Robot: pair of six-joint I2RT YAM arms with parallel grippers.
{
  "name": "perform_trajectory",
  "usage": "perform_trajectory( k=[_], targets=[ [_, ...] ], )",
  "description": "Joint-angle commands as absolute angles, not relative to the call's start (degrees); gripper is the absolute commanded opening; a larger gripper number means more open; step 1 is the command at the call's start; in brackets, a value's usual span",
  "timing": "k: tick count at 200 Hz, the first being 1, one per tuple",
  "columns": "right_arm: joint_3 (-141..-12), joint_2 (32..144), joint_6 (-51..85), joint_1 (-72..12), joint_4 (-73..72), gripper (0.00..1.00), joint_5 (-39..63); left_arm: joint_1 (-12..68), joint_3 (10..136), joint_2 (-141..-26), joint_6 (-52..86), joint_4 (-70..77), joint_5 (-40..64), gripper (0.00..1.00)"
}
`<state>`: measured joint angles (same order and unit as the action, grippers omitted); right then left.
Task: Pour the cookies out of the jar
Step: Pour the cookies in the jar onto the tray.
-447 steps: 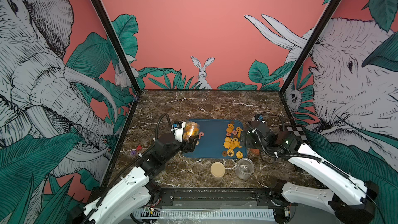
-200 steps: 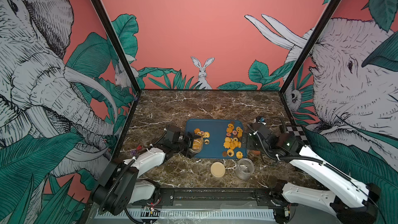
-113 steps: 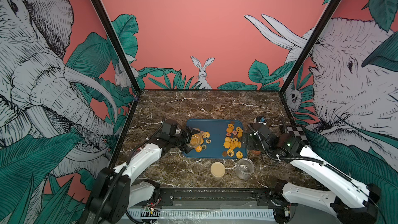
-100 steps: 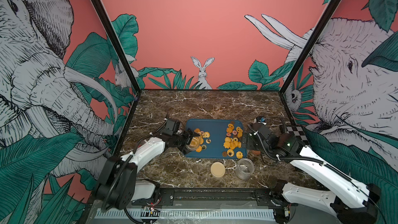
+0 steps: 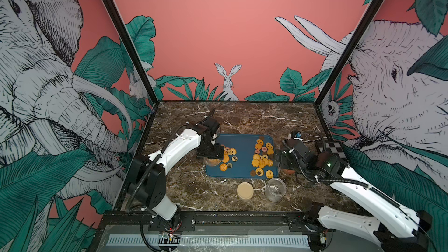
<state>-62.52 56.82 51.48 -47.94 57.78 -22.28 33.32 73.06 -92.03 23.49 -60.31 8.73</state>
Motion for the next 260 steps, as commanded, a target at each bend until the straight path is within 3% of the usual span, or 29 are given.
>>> perform_trajectory(
  k=[1,17,46,98,113,126,151,186,209,224,235,260],
  targets=[
    [-63.7,56.2,52.3,-47.6,58.7,0.95,-24.2,37.5,77.9,-91.2,15.6,-68.2,-2.3,0.0],
    [-62.6,56.3,52.4,-47.5,57.8,0.95,-23.8,42.8,77.4,-94.5,12.2,-66.5,-17.6,0.0],
    [-63.3,56.5,52.5,-47.3,58.5,0.95,-23.7,48.9,79.6,-97.8,9.7,-67.8,-20.2,0.0],
    [-63.8,55.4,51.8,-46.7,59.5,0.95,-24.3,49.0,86.9,-94.9,9.3,-74.8,-25.9,0.0],
    [-63.6,55.4,51.7,-46.6,58.7,0.96,-24.2,47.9,78.0,-94.7,3.6,-66.2,-21.3,0.0],
    [-63.8,55.8,51.4,-46.3,58.6,0.95,-24.1,48.4,79.7,-98.9,6.9,-71.4,-22.1,0.0],
    [-63.6,55.9,51.4,-46.3,58.3,0.95,-23.6,49.0,79.5,-94.1,7.3,-68.0,-21.4,0.0],
    [-63.1,55.6,51.5,-46.3,57.8,0.95,-22.9,48.7,87.5,-96.1,7.9,-77.2,-22.1,0.0],
    [-62.3,54.6,52.0,-46.3,57.9,0.95,-23.1,48.3,86.5,-92.3,8.2,-73.0,-21.3,0.0],
    [-61.6,53.9,52.4,-46.2,57.5,0.95,-22.9,43.6,81.9,-95.8,5.4,-72.6,-9.5,0.0],
    [-61.5,53.9,52.4,-46.2,57.7,0.95,-22.9,44.8,83.1,-98.5,6.6,-77.0,-11.2,0.0],
    [-61.7,54.0,52.3,-46.2,57.8,0.95,-22.8,44.3,80.2,-90.6,8.8,-71.6,-7.0,0.0]
  ],
)
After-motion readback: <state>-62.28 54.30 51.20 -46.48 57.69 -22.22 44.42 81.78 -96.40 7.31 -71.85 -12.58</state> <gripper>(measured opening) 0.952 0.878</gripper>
